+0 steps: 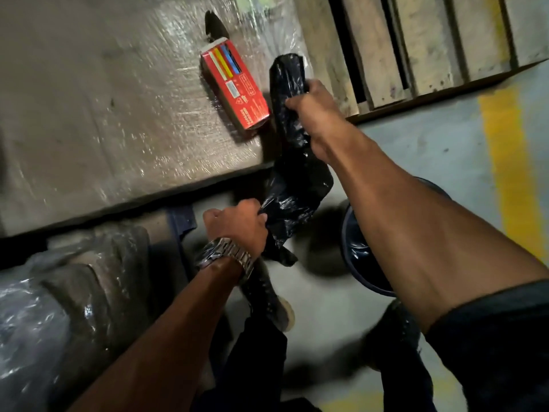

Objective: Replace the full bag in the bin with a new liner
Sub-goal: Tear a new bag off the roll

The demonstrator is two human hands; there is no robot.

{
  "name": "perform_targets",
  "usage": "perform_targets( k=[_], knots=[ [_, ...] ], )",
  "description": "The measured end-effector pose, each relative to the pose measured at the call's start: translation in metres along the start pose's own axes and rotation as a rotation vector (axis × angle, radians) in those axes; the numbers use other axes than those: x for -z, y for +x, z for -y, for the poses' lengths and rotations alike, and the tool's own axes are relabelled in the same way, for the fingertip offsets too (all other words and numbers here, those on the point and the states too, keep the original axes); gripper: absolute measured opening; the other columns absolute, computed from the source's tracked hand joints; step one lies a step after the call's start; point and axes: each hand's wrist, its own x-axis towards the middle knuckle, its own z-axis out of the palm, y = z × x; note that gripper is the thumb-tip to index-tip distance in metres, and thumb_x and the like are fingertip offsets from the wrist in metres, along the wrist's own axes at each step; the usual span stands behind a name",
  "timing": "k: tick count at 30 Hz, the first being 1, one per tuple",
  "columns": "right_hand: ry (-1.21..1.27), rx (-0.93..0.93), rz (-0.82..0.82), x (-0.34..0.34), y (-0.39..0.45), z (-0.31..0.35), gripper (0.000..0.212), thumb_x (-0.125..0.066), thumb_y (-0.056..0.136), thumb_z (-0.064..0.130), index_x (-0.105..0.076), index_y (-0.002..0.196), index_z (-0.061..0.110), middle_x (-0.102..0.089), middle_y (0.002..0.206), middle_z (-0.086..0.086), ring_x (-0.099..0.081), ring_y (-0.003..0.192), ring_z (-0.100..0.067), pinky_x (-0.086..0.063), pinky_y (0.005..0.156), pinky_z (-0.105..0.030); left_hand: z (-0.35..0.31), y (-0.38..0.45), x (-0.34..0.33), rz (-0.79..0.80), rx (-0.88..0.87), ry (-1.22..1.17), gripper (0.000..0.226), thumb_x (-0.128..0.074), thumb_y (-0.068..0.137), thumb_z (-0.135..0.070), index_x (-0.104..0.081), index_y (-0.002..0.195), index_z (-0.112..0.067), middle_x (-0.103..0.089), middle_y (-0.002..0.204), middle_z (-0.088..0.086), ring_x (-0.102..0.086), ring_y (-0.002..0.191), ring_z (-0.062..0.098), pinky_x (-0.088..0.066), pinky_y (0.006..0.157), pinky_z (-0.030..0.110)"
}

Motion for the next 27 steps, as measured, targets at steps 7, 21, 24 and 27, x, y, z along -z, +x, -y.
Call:
perform_targets(
  k=[7,21,24,27],
  knots=[
    [-0.469,0.101,-0.198,-0.024,0.025,-0.020,0.032,-0.054,0.087,0.010,-0.066,0.115,0.019,-0.068,0.111,-0.006,-0.064,0.097,-0.024,-0.053,0.088,-0.034,0.007,0.021,0.008,-0.013,-0.014,0.010,0.014,-0.044,0.093,-0.034,-0.054,0.088,-0.026,-0.070,0.094,0.007,-0.063,0.099,0.031,-0.035,0.088,0.036],
    [-0.054,-0.125,-0.420,0.069,-0.053,-0.059,0.026,-0.056,0.083,0.030,-0.062,0.104,0.017,-0.067,0.109,-0.005,-0.060,0.099,-0.023,-0.048,0.089,-0.030,-0.068,-0.009,0.016,-0.023,-0.163,-0.252,0.017,-0.046,0.095,-0.025,-0.056,0.093,-0.012,-0.066,0.100,0.019,-0.058,0.101,0.040,-0.043,0.077,0.036],
    [0.172,-0.254,-0.380,0.094,-0.088,-0.076,0.056,-0.055,0.066,0.062,-0.061,0.097,0.016,-0.068,0.100,-0.008,-0.064,0.094,-0.030,-0.052,0.091,-0.046,-0.099,-0.023,0.014,-0.066,-0.242,-0.254,0.016,-0.046,0.095,-0.024,-0.057,0.095,-0.013,-0.066,0.101,0.018,-0.058,0.101,0.040,-0.041,0.075,0.035],
    [0.291,-0.252,-0.268,0.115,-0.128,-0.090,0.072,-0.059,0.061,0.073,-0.059,0.111,0.021,-0.068,0.110,-0.006,-0.066,0.100,-0.025,-0.052,0.094,-0.047,-0.125,-0.038,0.008,-0.059,-0.293,-0.303,0.015,-0.045,0.096,-0.023,-0.057,0.098,-0.015,-0.067,0.099,0.017,-0.060,0.096,0.037,-0.040,0.073,0.032]
  ],
)
